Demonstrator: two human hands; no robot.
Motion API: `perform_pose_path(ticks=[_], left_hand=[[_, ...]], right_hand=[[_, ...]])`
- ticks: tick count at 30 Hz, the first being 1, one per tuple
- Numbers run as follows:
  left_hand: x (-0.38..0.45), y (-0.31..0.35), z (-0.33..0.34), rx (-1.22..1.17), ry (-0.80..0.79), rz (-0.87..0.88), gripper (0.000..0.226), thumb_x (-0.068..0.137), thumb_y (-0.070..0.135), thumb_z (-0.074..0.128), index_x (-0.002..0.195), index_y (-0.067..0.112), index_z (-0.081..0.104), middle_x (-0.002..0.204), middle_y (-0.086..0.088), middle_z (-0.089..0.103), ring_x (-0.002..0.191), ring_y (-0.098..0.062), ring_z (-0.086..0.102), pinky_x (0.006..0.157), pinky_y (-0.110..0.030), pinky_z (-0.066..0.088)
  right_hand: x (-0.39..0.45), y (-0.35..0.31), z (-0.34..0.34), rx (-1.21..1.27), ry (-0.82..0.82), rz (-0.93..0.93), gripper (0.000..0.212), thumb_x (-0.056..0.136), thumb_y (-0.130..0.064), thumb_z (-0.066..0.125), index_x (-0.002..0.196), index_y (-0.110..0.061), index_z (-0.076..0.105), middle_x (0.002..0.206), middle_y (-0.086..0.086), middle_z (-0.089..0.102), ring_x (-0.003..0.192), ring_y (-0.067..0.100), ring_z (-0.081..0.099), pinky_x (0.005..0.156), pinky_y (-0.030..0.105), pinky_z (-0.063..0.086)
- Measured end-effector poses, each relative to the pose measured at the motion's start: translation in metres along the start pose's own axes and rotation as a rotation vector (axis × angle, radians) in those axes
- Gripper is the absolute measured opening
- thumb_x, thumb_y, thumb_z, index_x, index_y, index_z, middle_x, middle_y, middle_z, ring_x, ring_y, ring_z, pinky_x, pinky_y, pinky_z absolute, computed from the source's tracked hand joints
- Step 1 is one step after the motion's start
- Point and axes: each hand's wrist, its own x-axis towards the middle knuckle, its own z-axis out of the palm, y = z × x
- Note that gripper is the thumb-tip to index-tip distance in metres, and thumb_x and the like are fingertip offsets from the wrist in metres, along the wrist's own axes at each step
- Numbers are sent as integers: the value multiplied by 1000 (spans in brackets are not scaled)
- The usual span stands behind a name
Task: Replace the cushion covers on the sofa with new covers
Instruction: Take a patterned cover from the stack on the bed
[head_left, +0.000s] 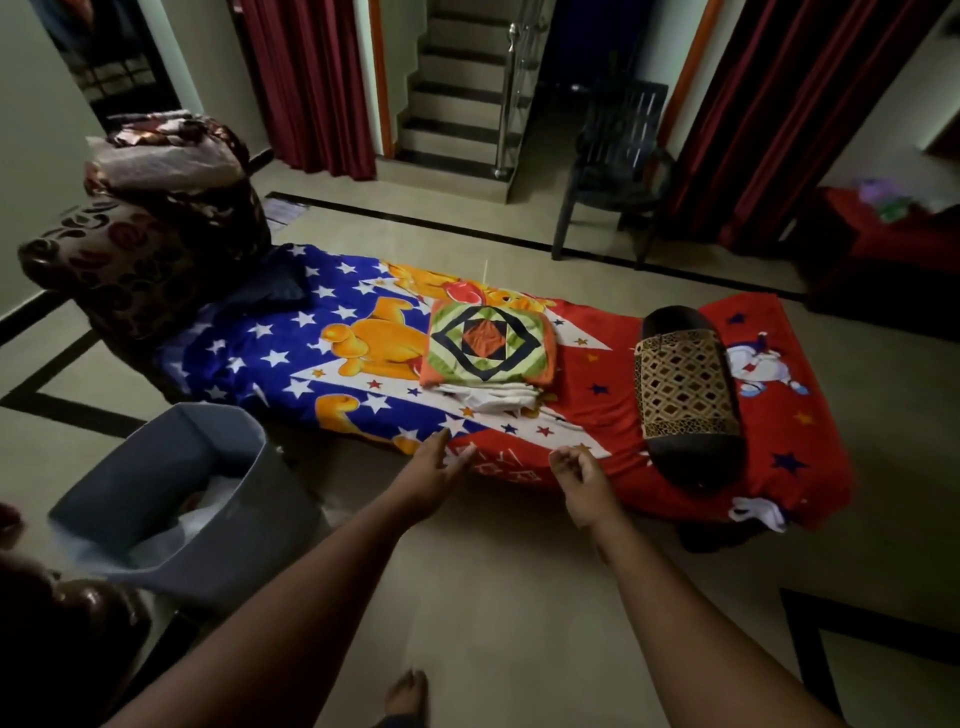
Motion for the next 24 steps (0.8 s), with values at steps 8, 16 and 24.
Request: perform_pose_path(ticks=[8,16,24], left_hand=[[142,18,-37,187,-83,-64,84,94,62,56,160,23,21,165,-9,27,146,-29,37,113,-49,39],[267,40,-17,949,-182,124,89,95,73,38,163,25,5,171,-2,-1,157,-22,2,125,-51,13],[368,57,8,993,-262,122,93,93,76,36,162,29,-4,171,1,-5,157,-19,-1,125,-51,12]], right_hand=[[119,-12,15,83,46,93,40,100,-37,58,132,-13,54,129,10,56,117,21,54,83,26,43],[258,0,-15,-15,4,116,41,98,-44,62,129,-17,57,129,6,61,114,18,57,89,28,42],[355,-7,-29,-68,-37,198,39,96,-48,62,125,-22,58,123,4,66,113,20,62,90,32,50]])
